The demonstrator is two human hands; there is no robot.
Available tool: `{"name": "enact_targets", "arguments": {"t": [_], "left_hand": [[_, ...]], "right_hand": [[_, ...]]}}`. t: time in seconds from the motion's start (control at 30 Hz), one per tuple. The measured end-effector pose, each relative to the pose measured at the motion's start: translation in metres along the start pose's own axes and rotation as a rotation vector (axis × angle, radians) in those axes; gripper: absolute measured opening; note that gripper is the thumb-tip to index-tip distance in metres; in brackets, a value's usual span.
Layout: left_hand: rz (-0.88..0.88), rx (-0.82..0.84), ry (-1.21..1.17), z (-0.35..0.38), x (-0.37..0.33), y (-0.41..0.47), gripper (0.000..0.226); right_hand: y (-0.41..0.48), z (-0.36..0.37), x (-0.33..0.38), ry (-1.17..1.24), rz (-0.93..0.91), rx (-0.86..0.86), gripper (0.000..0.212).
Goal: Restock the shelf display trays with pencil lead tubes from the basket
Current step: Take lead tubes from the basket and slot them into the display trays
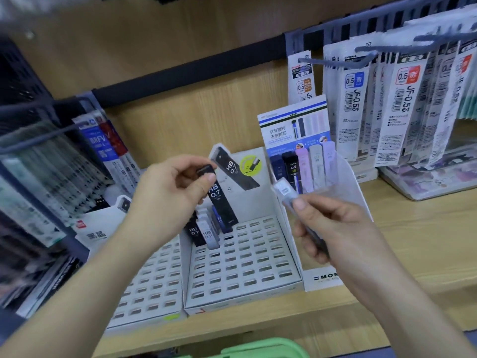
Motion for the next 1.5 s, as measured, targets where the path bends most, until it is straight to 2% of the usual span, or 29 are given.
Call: {"name": "enact_targets", "arguments": {"t": [0.17,0.27,0.33,0.47,0.67,0.9,1.0,1.13,1.3,1.4,1.47,1.5], "left_hand": [[0.009,-0.034,0.276,-0.033,0.025,-0.019,0.027],[-0.006,-0.019,0.383,-0.043,0.04,-0.029,0.013],[-0.003,-0.013,0.435,-0.042,0.05,-0.033,0.013],[-0.032,0.013,0.411,-0.03,0.073,-0.036,0.019],[-0.075,0.012,0.334,-0.026,0.089,-0.032,0.019],[0.038,0.162,0.365,-0.005,0.078,-0.03,0.017],[0.132,0.108,0.432,-0.003,0.078,-0.03,0.019],[0.104,-0.048,0.413,-0.011,0.089,-0.033,0.016],[0.187,-0.051,0.515,-0.006,0.076,-0.034,0.013],[0.159,-0.032,0.349,-0.008,0.062,-0.042,0.033],[0.241,0.102,0.25,0.006,0.041,-0.053,0.047],[0.312,0.167,0.294,0.014,0.03,-0.06,0.047]], "right_hand": [[-0.005,0.028,-0.014,-0.054,0.034,0.042,0.021],[-0.01,0.046,-0.024,-0.078,0.072,0.088,0.024],[-0.012,0.058,-0.032,-0.076,0.093,0.12,0.023],[-0.015,0.069,-0.044,-0.077,0.114,0.154,0.017],[-0.017,0.064,-0.05,-0.043,0.148,0.115,0.016],[-0.015,0.06,-0.054,0.038,0.169,0.076,0.016],[-0.014,0.064,-0.058,0.062,0.178,0.104,0.021],[-0.016,0.068,-0.063,0.103,0.212,0.134,0.019],[-0.017,0.069,-0.066,0.138,0.249,0.125,0.018],[-0.018,0.07,-0.062,0.133,0.239,0.14,0.015],[-0.018,0.073,-0.06,0.109,0.228,0.159,0.013],[-0.018,0.073,-0.06,0.108,0.229,0.163,0.012]]}}
Point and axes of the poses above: each hand's wrist, its own y-axis towards the middle knuckle, its own z-axis out of the palm, x = y × z, the point moved 10 cm from there along y, towards the middle knuckle, and after that the axes turned 2 degrees about -y, right-handed, at the moved point
